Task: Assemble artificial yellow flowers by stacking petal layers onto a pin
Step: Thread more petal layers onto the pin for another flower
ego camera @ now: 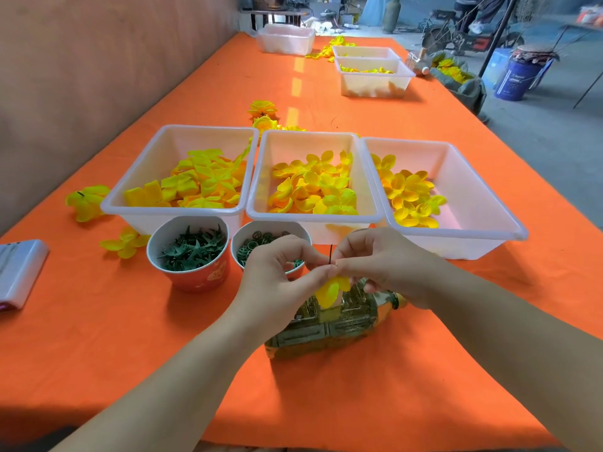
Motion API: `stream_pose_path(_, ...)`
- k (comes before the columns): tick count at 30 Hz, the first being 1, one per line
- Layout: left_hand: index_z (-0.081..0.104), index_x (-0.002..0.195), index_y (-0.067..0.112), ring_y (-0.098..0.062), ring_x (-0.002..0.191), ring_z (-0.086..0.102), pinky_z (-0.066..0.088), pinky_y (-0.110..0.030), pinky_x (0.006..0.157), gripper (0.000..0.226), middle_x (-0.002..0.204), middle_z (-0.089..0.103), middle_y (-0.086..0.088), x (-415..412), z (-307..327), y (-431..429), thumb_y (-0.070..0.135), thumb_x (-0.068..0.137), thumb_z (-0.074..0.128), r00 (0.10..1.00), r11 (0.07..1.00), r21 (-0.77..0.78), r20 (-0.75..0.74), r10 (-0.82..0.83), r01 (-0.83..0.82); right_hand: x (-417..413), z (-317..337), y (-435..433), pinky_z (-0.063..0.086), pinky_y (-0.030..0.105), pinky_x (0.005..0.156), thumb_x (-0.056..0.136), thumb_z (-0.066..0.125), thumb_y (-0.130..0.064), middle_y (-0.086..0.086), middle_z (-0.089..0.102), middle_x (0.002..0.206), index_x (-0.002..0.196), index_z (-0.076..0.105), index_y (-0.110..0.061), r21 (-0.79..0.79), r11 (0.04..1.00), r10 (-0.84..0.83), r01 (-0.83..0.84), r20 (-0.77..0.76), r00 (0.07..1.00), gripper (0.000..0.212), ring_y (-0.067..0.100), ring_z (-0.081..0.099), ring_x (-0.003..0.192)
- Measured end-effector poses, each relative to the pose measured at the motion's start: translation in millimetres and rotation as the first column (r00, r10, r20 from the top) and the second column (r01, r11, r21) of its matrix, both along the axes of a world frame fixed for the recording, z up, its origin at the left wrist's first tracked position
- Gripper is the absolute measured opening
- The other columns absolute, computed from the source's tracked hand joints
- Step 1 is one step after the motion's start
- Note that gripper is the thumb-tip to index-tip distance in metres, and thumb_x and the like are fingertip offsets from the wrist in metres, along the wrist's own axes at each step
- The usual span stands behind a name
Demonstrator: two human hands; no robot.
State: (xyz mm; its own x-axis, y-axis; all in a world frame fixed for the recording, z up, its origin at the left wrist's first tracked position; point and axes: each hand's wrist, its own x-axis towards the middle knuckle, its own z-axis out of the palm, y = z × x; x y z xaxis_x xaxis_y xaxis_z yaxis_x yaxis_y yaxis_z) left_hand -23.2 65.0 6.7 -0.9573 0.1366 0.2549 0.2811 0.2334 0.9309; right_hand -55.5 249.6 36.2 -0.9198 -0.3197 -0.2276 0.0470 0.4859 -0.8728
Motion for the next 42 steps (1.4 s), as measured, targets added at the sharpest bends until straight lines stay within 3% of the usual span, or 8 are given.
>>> stream_pose_path(3,0.072,0.08,0.012,-0.034,0.078,0.066,0.052,-0.049,0.071,0.009,0.082,0.072,-0.011,4.4,-9.5,0.9,0.008,0.082,0.08,0.999,0.998,0.06,0.043,-0.01,0.007,1.2,-3.8,2.1,0.044,0.029,0.062,0.079,0.076,-0.033,-0.006,0.061,0.069,0.071,0.071,-0.025,-0.002,1.0,0.02,-0.02,0.001,1.0,0.012,0.007,0.054,0.068)
stream_pose_path(10,0.072,0.072,0.03,-0.017,0.073,0.062,0.049,-0.042,0.067,0.008,0.083,0.067,-0.001,-3.7,-1.4,2.2,0.029,0.072,0.079,0.995,0.999,0.015,0.086,-0.046,0.045,1.7,-5.8,6.2,0.041,0.027,0.06,0.089,0.07,-0.022,-0.003,0.058,0.068,0.072,0.071,-0.025,-0.015,0.999,0.036,-0.036,0.014,0.999,0.017,0.008,0.05,0.065)
stream_pose_path(13,0.072,0.071,0.029,-0.031,0.081,0.063,0.049,-0.053,0.076,0.011,0.085,0.067,-0.005,-6.0,0.5,1.4,0.033,0.073,0.081,0.998,0.999,-0.001,0.049,-0.047,0.047,1.9,-5.6,3.8,0.04,0.025,0.058,0.086,0.072,-0.024,-0.004,0.058,0.064,0.074,0.07,-0.023,-0.022,0.999,0.034,-0.033,0.025,0.999,0.013,0.009,0.05,0.065)
stream_pose_path(16,0.072,0.071,0.026,-0.044,0.077,0.059,0.048,-0.057,0.07,0.01,0.084,0.066,-0.013,-5.1,-1.3,1.8,0.027,0.077,0.08,0.996,0.997,0.053,0.058,-0.062,0.059,2.1,-7.8,2.5,0.039,0.028,0.059,0.087,0.073,-0.026,-0.002,0.058,0.065,0.075,0.07,-0.022,-0.01,1.0,0.022,-0.022,0.008,1.0,0.013,0.013,0.05,0.068)
stream_pose_path(19,0.073,0.074,0.022,-0.035,0.076,0.062,0.049,-0.051,0.068,0.014,0.083,0.066,-0.012,-3.9,-3.9,0.0,0.015,0.081,0.082,0.997,0.998,0.004,0.04,-0.06,0.06,1.1,-9.9,3.0,0.038,0.034,0.063,0.089,0.07,-0.024,-0.001,0.059,0.068,0.074,0.07,-0.024,0.008,1.0,0.005,-0.005,-0.014,1.0,0.016,0.017,0.051,0.07)
stream_pose_path(26,0.071,0.068,0.03,-0.042,0.08,0.061,0.051,-0.057,0.071,0.014,0.083,0.066,-0.013,-3.3,-4.7,2.0,0.022,0.075,0.081,0.998,0.997,0.06,0.022,-0.055,0.053,-25.0,-7.7,11.7,0.04,0.025,0.056,0.086,0.075,-0.026,-0.009,0.062,0.063,0.074,0.072,-0.021,0.073,0.993,-0.073,0.089,-0.204,0.976,0.013,0.005,0.051,0.055)
stream_pose_path(31,0.072,0.067,0.032,-0.042,0.082,0.061,0.051,-0.059,0.07,0.011,0.083,0.064,-0.015,-4.0,-7.7,3.1,0.026,0.073,0.079,0.999,0.995,0.092,0.012,-0.043,0.042,-59.6,-9.5,22.0,0.045,0.028,0.066,0.087,0.073,-0.02,-0.002,0.068,0.073,0.075,0.069,-0.023,0.121,0.959,-0.199,0.255,-0.352,0.915,0.013,0.008,0.058,0.065)
stream_pose_path(42,0.076,0.072,0.025,-0.03,0.079,0.065,0.051,-0.057,0.07,0.006,0.084,0.063,-0.01,-3.0,-6.7,0.8,0.028,0.073,0.081,0.998,0.998,0.038,0.014,-0.055,0.055,-98.7,2.3,16.9,0.048,0.03,0.075,0.087,0.066,-0.01,0.001,0.071,0.086,0.085,0.074,-0.021,0.324,0.896,-0.092,0.305,-0.534,0.84,0.014,0.017,0.062,0.082)
